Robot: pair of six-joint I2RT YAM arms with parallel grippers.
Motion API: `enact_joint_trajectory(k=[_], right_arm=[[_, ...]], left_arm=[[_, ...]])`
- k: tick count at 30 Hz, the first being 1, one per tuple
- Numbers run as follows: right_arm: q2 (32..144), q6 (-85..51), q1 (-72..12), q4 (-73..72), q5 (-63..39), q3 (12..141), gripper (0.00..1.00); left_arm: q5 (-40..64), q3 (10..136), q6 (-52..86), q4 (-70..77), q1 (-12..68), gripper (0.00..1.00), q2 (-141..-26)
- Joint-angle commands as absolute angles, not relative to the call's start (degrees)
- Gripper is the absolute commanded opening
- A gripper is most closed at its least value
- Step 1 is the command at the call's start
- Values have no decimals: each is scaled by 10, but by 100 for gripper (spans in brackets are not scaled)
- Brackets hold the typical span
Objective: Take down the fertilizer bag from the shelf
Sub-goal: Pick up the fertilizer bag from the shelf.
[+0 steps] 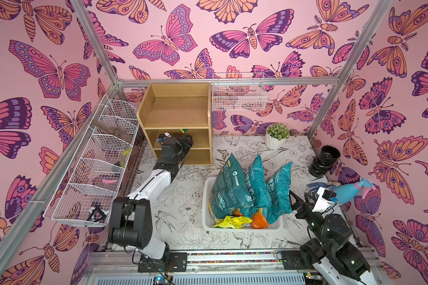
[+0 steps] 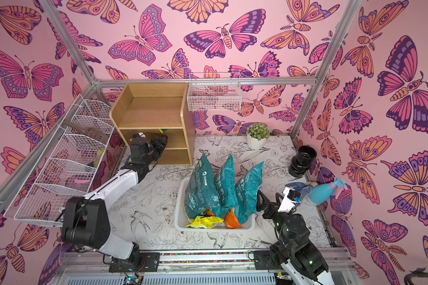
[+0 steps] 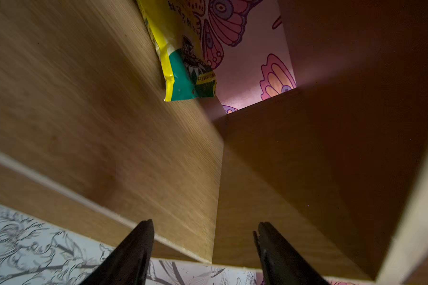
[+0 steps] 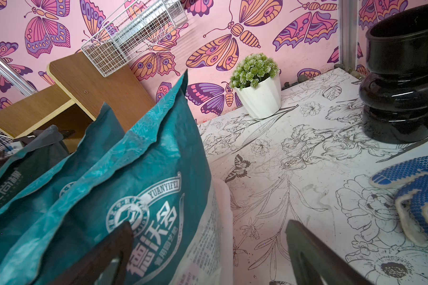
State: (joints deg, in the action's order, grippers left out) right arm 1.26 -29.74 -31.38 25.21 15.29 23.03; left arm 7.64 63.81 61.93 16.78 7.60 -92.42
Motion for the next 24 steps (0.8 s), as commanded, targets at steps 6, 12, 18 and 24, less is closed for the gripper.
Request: enact_joint_trajectory(k=[6,12,18,24], right_arm=[[10,-285,-317,243,149,224,99],[11,-283,-317,240,151,223,99],[11,-284,-317,240,148,224,99],[11,-284,-317,241,146,223,99]], left_arm=[[102,727,692,199,48,71,-1039],[70,759,700,199,41,70,-1062],[58,793,693,155,38,70,-1088],[62,834,684,131,36,70,-1135]])
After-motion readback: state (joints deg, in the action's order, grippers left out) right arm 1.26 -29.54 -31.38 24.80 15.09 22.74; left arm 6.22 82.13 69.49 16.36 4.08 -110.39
